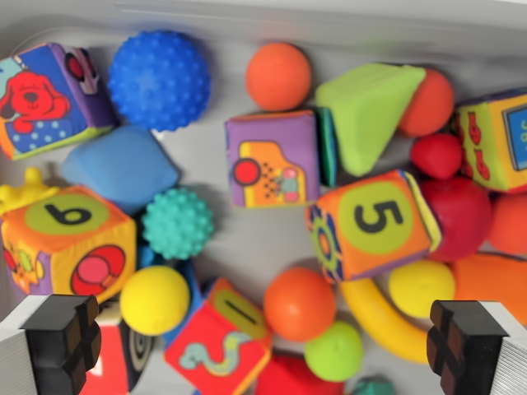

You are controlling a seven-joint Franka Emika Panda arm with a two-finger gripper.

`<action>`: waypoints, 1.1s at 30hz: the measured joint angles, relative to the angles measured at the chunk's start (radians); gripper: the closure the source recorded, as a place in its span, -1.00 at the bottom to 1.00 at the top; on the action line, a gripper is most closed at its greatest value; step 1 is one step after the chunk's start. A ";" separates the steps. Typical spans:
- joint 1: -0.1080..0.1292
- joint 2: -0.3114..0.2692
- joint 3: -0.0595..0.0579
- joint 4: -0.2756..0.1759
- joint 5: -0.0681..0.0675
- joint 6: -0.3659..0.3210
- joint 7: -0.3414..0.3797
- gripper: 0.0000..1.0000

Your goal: Pick an object from the bin

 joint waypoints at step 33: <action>0.014 -0.027 0.006 -0.062 0.000 0.024 0.040 -1.00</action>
